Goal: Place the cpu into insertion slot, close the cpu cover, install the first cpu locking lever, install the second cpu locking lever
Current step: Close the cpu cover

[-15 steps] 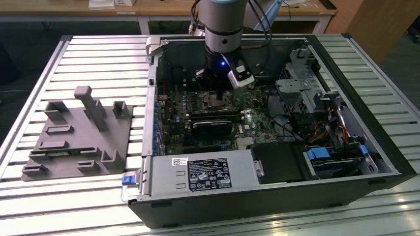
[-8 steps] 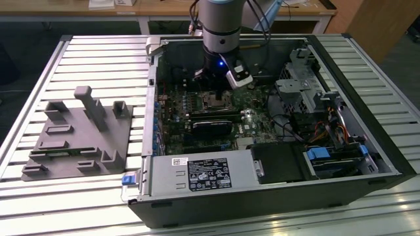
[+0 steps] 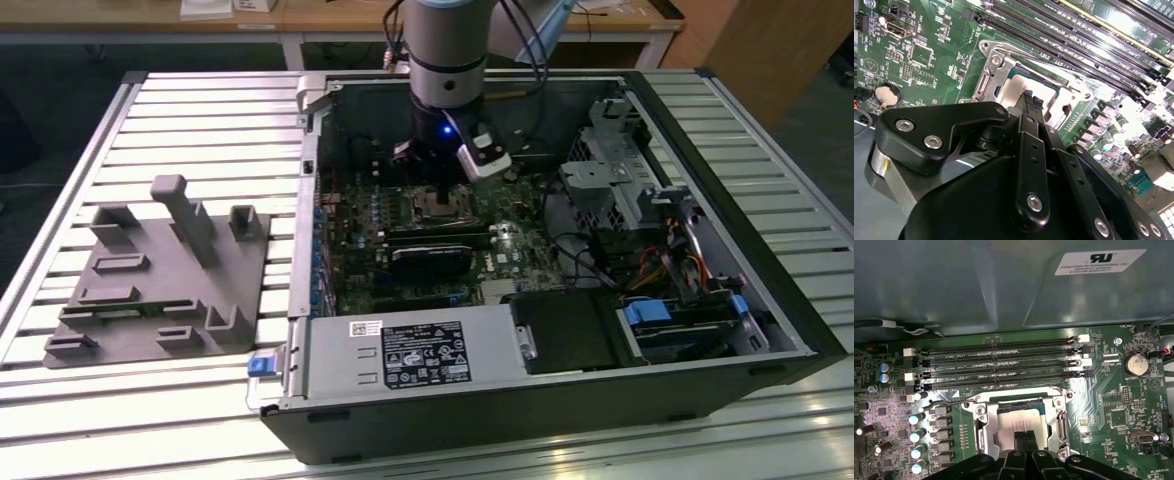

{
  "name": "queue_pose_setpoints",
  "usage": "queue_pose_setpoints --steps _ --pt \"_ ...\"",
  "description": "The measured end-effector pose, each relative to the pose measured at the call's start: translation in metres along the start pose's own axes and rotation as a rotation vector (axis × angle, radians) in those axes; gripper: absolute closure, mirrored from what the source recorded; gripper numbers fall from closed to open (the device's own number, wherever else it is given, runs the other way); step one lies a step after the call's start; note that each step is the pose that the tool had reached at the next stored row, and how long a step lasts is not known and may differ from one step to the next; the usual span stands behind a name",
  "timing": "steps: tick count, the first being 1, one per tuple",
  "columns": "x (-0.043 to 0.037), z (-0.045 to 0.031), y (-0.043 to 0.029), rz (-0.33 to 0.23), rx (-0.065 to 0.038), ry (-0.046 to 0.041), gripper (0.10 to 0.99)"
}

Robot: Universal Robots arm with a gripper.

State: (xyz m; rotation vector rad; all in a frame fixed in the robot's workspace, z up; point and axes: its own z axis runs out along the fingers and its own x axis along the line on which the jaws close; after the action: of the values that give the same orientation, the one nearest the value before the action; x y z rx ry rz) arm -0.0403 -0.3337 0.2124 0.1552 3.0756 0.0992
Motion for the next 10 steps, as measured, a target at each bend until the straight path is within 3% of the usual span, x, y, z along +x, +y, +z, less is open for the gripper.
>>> queue_pose_setpoints --steps 10 --pt "0.0052 0.0001 -0.0005 0.000 0.000 -0.0002 0.980"
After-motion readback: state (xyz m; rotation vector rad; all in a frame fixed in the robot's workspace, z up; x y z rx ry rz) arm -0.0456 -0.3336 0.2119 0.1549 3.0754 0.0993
